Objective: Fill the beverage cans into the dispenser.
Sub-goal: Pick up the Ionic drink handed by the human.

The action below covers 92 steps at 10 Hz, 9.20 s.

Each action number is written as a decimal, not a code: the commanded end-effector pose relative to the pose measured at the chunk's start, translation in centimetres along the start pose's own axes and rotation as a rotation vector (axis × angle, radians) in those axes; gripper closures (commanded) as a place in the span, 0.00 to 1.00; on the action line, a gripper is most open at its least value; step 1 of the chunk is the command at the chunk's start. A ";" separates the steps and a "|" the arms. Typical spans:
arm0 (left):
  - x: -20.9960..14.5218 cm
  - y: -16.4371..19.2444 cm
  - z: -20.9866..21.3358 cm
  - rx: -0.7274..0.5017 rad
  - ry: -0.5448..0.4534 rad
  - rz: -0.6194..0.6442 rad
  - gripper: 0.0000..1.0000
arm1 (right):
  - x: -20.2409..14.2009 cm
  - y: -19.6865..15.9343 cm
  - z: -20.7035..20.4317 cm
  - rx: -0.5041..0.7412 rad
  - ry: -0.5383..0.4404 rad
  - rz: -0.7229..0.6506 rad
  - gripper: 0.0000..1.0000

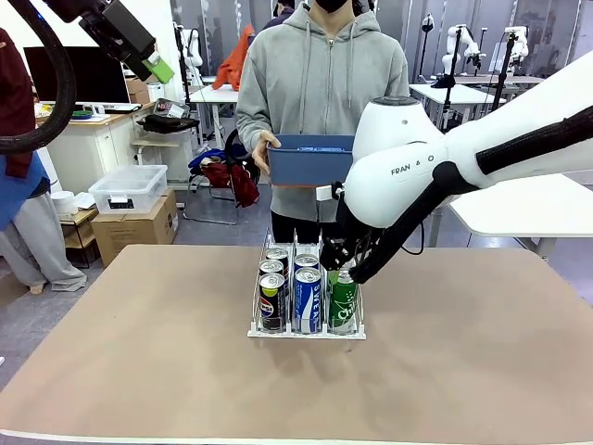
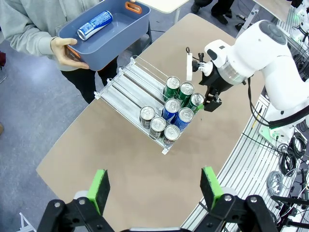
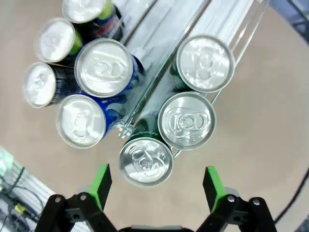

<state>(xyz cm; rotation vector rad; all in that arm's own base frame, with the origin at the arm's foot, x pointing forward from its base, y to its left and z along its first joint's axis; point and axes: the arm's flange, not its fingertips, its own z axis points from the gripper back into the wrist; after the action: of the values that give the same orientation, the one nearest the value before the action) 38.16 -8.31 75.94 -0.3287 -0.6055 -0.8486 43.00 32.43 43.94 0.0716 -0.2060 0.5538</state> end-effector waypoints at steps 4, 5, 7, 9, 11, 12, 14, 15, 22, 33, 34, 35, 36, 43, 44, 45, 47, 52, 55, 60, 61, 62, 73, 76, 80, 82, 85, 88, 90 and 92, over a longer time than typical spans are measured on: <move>-0.2 0.1 0.1 -0.016 -0.001 0.001 0.00 | -1.1 -5.4 11.4 0.069 -0.156 0.128 0.00; -0.2 0.1 0.1 -0.016 -0.001 0.001 0.00 | -1.1 -6.6 14.2 0.071 -0.178 0.118 0.00; -0.2 0.1 0.1 -0.016 -0.001 0.001 0.00 | -1.2 -9.2 19.9 0.114 -0.257 0.127 0.00; -0.2 0.1 0.1 -0.016 -0.001 0.001 0.00 | -1.7 -10.6 24.4 0.124 -0.323 0.135 0.00; -0.2 0.1 0.1 -0.016 -0.001 0.001 0.00 | -2.6 -12.0 28.6 0.121 -0.394 0.152 0.00; -0.2 0.1 0.1 -0.016 -0.001 0.001 0.00 | -3.3 -12.7 30.3 0.133 -0.414 0.150 0.00; -0.2 0.1 0.1 -0.016 -0.001 0.001 0.00 | -4.3 -13.9 33.1 0.155 -0.430 0.175 0.00; -0.2 0.1 0.1 -0.016 -0.001 0.001 0.00 | -4.5 -13.4 33.3 0.146 -0.383 0.201 0.00; -0.2 0.1 0.1 -0.016 -0.001 0.001 0.00 | -5.7 -14.4 34.1 0.139 -0.461 0.199 0.00; -0.2 0.1 0.1 -0.016 -0.001 0.001 0.00 | -6.9 -15.6 35.8 0.163 -0.520 0.207 0.00; -0.2 0.1 0.1 -0.016 -0.001 0.001 0.00 | -6.9 -15.6 35.8 0.163 -0.520 0.207 0.00; -0.2 0.1 0.1 -0.016 -0.001 0.001 0.00 | -6.9 -15.6 35.8 0.163 -0.520 0.207 0.00; -0.2 0.1 0.1 -0.016 -0.001 0.001 0.00 | -6.9 -15.6 35.8 0.163 -0.520 0.207 0.00; -0.2 0.1 0.1 -0.016 -0.001 0.001 0.00 | -6.9 -15.6 35.8 0.163 -0.520 0.207 0.00; -0.2 0.1 0.1 -0.016 -0.001 0.001 0.00 | -6.9 -15.6 35.8 0.163 -0.520 0.207 0.00; -0.2 0.1 0.1 -0.016 -0.001 0.001 0.00 | -6.9 -15.6 35.8 0.163 -0.520 0.207 0.00; -0.2 0.1 0.1 -0.016 -0.001 0.001 0.00 | -6.9 -15.6 35.8 0.163 -0.520 0.207 0.00; -0.2 0.1 0.1 -0.016 -0.001 0.001 0.00 | -6.9 -15.6 35.8 0.163 -0.520 0.207 0.00; -0.2 0.1 0.1 -0.016 -0.001 0.001 0.00 | -6.9 -15.6 35.8 0.163 -0.520 0.207 0.00; -0.2 0.1 0.1 -0.016 -0.001 0.001 0.00 | -6.9 -15.6 35.8 0.163 -0.520 0.207 0.00; -0.2 0.1 0.1 -0.016 -0.001 0.001 0.00 | -6.9 -15.6 35.8 0.163 -0.520 0.207 0.00; -0.2 0.1 0.1 -0.016 -0.001 0.001 0.00 | -6.9 -15.6 35.8 0.163 -0.520 0.207 0.00; 0.7 3.4 -7.6 0.137 -0.135 -0.043 0.00 | -6.9 -15.6 35.8 0.163 -0.520 0.207 0.00; 1.0 4.0 -8.9 0.115 -0.172 -0.076 0.00 | -6.9 -15.6 35.8 0.163 -0.520 0.207 0.00; 1.3 4.5 -10.3 0.102 -0.179 -0.065 0.00 | -6.9 -15.6 35.8 0.163 -0.520 0.207 0.00; 1.6 4.8 -11.1 0.116 -0.179 -0.061 0.00 | -6.9 -15.6 35.8 0.163 -0.520 0.207 0.00; 1.5 5.6 -12.0 0.091 -0.203 -0.066 0.00 | -6.9 -15.6 35.8 0.163 -0.520 0.207 0.00; 1.6 5.9 -12.5 0.110 -0.185 -0.054 0.00 | -6.9 -15.6 35.8 0.163 -0.520 0.207 0.00; 1.6 6.1 -12.5 0.132 -0.170 -0.053 0.00 | -6.9 -15.6 35.8 0.163 -0.520 0.207 0.00; 1.6 6.0 -12.4 0.140 -0.171 -0.057 0.00 | -6.9 -15.6 35.8 0.163 -0.520 0.207 0.00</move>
<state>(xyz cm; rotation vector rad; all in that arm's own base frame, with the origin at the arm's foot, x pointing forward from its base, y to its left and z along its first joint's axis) 47.98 -11.94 67.11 -0.2805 -0.8149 -0.8259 39.24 11.25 77.23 0.3642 -0.6840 0.7534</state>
